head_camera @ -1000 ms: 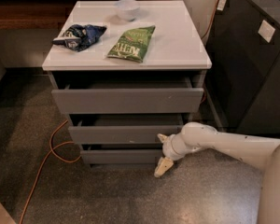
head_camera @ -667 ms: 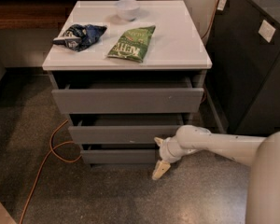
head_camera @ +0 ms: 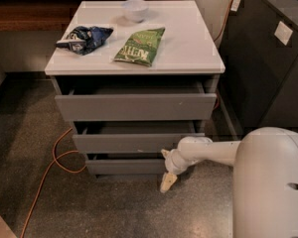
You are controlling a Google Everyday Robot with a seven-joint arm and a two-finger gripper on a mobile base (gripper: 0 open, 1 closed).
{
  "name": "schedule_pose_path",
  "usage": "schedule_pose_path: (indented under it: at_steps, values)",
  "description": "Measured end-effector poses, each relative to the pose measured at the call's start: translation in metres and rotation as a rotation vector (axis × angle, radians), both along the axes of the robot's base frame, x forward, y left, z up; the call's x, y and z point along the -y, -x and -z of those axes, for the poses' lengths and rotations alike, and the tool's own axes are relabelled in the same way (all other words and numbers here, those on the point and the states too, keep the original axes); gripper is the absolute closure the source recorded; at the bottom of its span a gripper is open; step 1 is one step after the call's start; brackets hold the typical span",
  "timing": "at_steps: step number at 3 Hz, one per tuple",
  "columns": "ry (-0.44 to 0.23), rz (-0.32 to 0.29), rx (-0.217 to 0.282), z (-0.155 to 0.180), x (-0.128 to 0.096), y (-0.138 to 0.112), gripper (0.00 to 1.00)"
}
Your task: Open bottom drawer
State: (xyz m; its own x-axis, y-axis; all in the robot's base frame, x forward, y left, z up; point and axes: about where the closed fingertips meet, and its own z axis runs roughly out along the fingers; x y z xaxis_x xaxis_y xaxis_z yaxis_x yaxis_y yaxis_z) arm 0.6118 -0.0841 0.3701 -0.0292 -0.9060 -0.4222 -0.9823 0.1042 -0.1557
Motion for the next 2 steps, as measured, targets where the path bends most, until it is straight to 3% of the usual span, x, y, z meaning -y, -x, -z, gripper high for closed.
schedule_pose_path:
  at_steps: [2]
  values:
    - [0.041,-0.052,0.041,0.041,0.000,-0.001,0.00]
